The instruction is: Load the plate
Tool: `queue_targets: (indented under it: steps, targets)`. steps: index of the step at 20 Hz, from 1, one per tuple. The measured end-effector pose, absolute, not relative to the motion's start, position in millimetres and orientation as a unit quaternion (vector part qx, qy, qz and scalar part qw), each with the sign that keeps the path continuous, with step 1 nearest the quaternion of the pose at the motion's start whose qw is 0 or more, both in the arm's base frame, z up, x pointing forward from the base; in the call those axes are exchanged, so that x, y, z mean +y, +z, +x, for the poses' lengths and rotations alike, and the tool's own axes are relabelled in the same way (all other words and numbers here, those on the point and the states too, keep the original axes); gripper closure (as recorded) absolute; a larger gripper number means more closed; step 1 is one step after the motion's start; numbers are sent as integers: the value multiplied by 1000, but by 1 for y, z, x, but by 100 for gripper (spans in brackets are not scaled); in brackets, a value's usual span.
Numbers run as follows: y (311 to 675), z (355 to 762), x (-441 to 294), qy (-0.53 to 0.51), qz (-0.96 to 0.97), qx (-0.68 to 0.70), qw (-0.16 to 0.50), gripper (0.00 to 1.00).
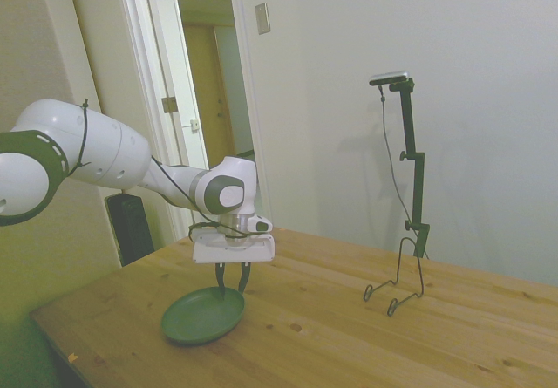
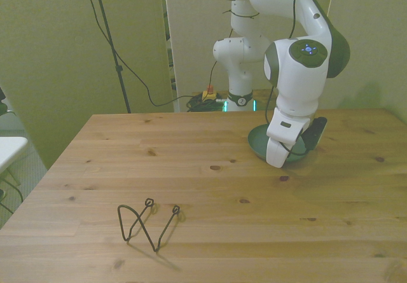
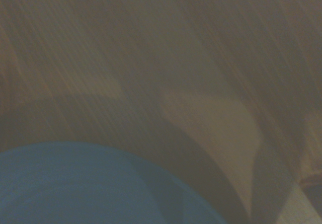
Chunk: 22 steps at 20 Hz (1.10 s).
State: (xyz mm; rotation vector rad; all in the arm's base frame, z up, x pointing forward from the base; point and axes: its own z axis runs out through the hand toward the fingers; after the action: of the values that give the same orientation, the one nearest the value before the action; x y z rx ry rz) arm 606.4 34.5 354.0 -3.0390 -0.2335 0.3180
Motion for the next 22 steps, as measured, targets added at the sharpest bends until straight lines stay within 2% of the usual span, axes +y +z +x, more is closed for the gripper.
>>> queue_targets:
  steps: [15,22]
  targets:
    - [361,606,25,97,-992,-72,45,100]
    - [410,574,13,67,-995,-64,42,100]
